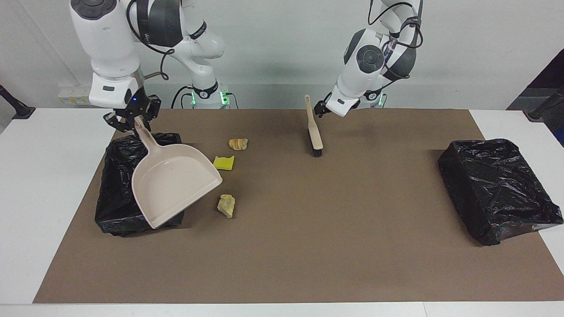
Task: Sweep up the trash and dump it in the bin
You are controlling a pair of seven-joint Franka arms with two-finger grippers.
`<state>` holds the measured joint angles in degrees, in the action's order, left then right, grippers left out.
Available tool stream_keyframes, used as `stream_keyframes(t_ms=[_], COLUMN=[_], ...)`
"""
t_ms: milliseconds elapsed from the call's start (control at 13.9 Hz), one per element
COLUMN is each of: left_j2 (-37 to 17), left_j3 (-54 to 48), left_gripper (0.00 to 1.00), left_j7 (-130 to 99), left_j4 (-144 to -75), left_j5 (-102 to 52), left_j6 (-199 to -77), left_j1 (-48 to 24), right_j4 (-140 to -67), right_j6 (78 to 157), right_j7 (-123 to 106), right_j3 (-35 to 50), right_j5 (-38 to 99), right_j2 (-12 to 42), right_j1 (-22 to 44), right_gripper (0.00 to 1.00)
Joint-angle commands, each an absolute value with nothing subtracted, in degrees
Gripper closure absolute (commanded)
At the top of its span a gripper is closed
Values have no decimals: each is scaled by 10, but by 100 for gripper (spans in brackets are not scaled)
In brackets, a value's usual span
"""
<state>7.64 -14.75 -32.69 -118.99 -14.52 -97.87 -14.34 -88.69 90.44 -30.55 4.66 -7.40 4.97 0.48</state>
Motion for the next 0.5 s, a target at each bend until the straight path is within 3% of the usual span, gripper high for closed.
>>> stream_keyframes(t_ms=[0,431], left_j2=[41,-74], left_j3=[-150,-150], left_gripper=[0,0], left_j7=[-245,-127], left_j4=[-1117,-921], left_j5=[-92,-14], left_j6=[-962,-898], left_j1=[-92,-18], right_j4=[-878,-841], right_j6=[912,945], right_j7=[-170,86], right_j3=[47,47], right_j5=[-28,8], right_j2=[82,165], right_j1=[31,147], right_gripper=[100,100])
